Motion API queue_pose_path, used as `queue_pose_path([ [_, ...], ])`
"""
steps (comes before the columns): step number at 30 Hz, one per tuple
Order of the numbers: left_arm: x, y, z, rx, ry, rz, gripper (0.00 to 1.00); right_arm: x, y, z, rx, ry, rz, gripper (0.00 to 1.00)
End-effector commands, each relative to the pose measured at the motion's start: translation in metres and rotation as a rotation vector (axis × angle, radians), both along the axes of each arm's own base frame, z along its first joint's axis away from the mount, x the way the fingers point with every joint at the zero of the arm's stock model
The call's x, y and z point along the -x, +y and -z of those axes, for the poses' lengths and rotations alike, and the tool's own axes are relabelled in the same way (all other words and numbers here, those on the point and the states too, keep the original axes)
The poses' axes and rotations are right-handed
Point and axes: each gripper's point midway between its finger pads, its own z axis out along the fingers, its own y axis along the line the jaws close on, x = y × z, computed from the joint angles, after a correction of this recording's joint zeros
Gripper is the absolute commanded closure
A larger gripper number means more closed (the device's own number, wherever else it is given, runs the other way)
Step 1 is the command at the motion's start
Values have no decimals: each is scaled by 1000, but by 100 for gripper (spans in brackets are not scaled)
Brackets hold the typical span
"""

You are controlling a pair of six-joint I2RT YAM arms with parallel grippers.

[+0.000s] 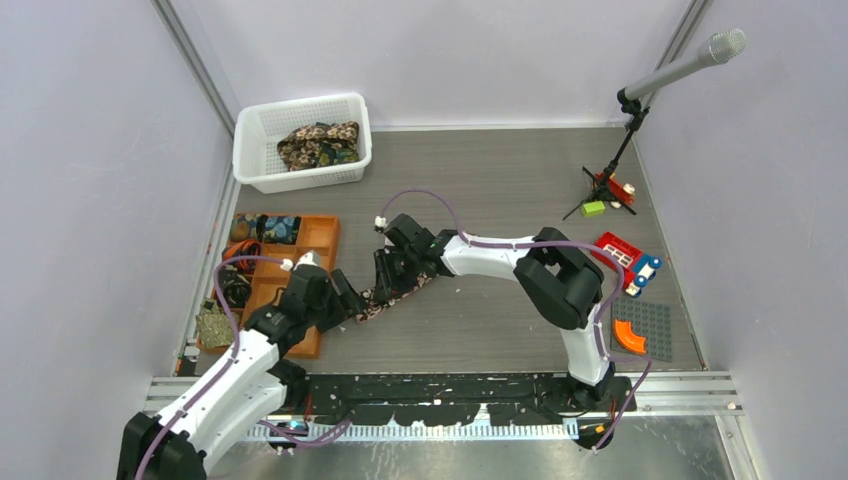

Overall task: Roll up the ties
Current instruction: Roll the tie at the center of the board.

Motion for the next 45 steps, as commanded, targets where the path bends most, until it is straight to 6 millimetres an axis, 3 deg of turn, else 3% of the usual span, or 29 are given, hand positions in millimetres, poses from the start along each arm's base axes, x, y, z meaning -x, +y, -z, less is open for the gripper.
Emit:
queue_pose_path([
  [1, -12, 1, -14, 26, -78, -36, 33, -7, 4, -6, -13, -29, -11, 68],
  [22, -16, 0, 7, 86, -89, -98, 38, -7, 4, -4, -6, -23, -14, 70],
  [35, -18, 5, -1, 115, -144, -139, 32, -7, 3, -1, 3, -18, -18, 71],
  [45, -22, -4, 12, 138, -115, -126, 41, -6, 1, 0, 10, -16, -17, 71],
])
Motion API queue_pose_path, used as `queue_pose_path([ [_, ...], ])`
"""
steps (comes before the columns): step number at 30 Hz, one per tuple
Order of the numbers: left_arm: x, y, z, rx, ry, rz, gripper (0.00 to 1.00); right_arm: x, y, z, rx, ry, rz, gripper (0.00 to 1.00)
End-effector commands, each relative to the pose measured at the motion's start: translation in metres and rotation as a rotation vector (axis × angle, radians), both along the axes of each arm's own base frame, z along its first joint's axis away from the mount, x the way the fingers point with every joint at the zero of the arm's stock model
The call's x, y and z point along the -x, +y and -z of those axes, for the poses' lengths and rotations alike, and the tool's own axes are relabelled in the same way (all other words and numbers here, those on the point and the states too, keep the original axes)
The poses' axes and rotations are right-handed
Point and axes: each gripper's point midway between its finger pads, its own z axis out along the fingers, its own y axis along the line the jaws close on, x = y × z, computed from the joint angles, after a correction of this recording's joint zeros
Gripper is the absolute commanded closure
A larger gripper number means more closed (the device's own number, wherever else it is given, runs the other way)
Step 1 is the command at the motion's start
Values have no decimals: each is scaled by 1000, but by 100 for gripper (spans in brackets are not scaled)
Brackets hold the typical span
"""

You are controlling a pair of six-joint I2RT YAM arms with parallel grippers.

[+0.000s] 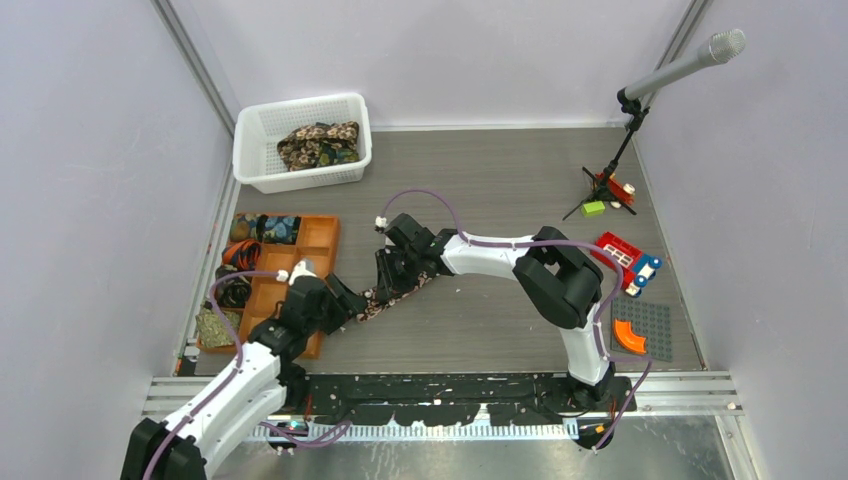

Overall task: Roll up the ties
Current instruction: Roll the tie at the center of the board.

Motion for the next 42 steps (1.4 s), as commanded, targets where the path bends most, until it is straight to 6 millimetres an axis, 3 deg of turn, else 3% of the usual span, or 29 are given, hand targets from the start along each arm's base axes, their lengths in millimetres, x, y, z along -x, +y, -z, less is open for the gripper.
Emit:
queue_pose_path([
  [1, -11, -5, -2, 32, -32, -10, 42, -5, 4, -3, -4, -18, -13, 71],
  [14, -14, -9, 11, 46, -8, -19, 67, -7, 4, -8, -9, -26, -10, 71],
  [18, -13, -14, 8, 44, 21, 15, 77, -10, 6, -24, -29, -41, -12, 70],
  [25, -3, -7, 6, -6, 104, 9, 80, -21, 8, -63, -86, -78, 10, 65],
  [32, 13, 2, 4, -58, 187, 10, 80, -11, 6, -45, -76, -28, 10, 67],
  [42, 18, 15, -8, -121, 217, -26, 80, 12, 26, -31, -99, 13, -7, 72],
])
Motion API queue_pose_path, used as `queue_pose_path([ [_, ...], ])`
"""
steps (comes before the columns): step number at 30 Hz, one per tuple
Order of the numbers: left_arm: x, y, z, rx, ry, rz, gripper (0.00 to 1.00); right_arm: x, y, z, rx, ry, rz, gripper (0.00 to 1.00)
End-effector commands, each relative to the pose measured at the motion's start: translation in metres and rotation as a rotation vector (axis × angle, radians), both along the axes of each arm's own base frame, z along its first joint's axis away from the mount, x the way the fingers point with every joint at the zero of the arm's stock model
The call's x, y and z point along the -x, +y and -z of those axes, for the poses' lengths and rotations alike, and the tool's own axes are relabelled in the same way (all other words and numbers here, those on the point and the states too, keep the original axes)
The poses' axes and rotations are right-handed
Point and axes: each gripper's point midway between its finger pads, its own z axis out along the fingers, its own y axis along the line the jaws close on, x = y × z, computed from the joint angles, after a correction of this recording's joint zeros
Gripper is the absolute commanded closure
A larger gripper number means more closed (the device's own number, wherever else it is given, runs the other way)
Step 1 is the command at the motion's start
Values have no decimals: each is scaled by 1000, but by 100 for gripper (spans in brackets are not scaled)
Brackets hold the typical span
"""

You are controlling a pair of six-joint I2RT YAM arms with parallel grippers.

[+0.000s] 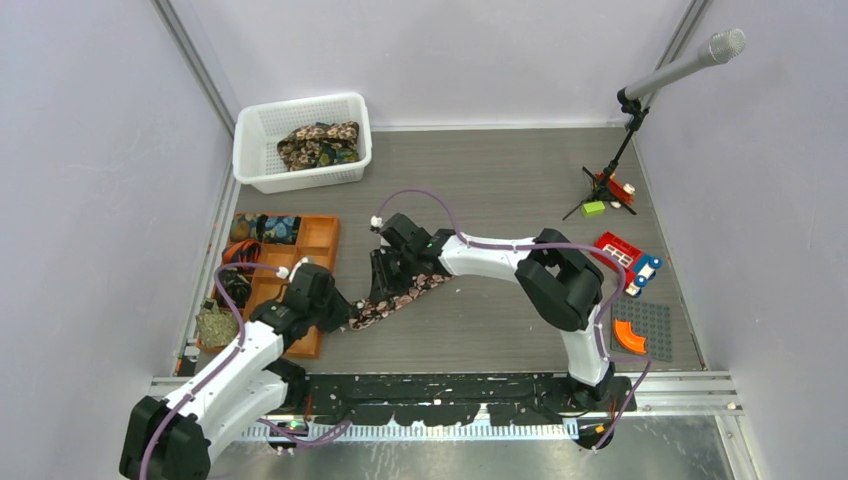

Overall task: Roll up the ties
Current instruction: Roll the tie at the center of the board.

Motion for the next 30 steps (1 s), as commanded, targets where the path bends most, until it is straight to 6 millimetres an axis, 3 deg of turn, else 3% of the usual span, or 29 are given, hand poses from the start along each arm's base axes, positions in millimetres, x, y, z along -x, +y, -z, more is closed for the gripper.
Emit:
queue_pose_path([
  [1, 4, 12, -10, -62, 23, -10, 80, 7, 20, -17, -77, -9, -15, 72],
  [14, 3, 14, -32, -102, 55, 0, 81, 14, 28, -9, -84, 4, -12, 81],
  [30, -10, 5, -45, -139, 117, 62, 82, 27, 37, -5, -117, 17, -22, 84],
])
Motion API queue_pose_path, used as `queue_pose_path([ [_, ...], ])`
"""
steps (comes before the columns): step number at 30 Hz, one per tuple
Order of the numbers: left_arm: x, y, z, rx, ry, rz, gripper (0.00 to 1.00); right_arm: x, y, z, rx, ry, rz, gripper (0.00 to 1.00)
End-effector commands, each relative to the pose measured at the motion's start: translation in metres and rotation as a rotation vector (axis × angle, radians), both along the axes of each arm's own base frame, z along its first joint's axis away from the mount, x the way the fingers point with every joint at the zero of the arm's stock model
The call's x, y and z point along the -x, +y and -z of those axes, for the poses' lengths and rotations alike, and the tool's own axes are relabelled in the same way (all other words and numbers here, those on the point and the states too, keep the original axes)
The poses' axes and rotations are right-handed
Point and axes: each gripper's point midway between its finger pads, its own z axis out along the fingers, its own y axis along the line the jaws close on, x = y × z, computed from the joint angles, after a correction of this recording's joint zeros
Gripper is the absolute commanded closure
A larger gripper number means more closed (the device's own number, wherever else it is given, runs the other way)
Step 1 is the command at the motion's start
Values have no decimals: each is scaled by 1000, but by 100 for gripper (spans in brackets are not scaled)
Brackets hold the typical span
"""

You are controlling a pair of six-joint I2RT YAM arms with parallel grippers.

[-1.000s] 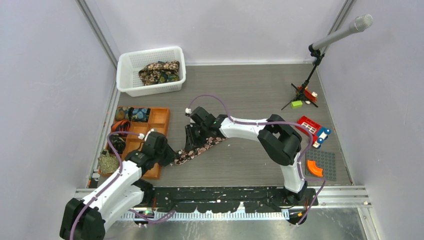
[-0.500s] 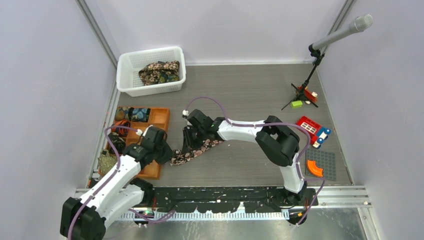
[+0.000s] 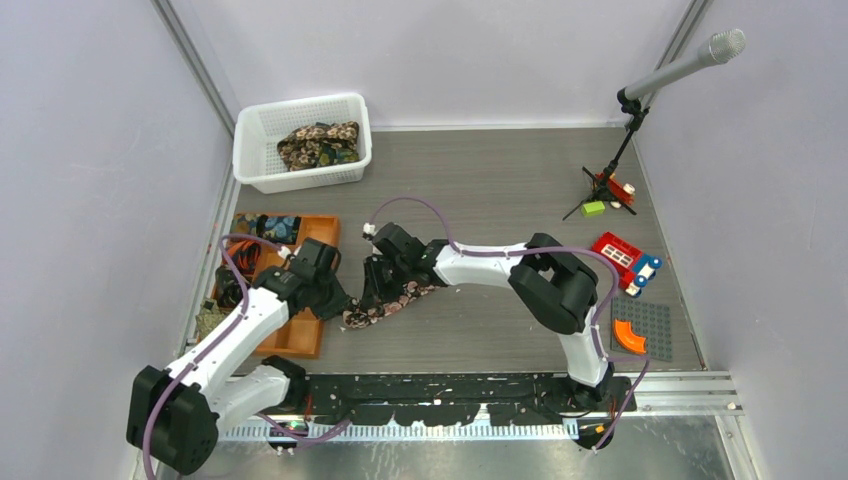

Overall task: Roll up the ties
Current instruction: Roll the tie at the center of the board.

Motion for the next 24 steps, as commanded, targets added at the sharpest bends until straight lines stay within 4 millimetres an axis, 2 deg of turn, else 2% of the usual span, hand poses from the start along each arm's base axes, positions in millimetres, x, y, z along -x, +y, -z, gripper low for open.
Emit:
queue_pose_path([
  [1, -10, -5, -12, 0, -13, 28, 83, 6, 8, -1, -38, 5, -10, 84],
  [7, -15, -12, -15, -21, 4, 49, 84, 10, 12, 0, -55, 9, -13, 84],
  [14, -22, -29, -15, -62, 32, 88, 86, 12, 11, 3, -69, 15, -8, 85],
  [24, -32, -46, -1, -124, 74, 105, 87, 4, 2, 0, -90, 0, 16, 85],
])
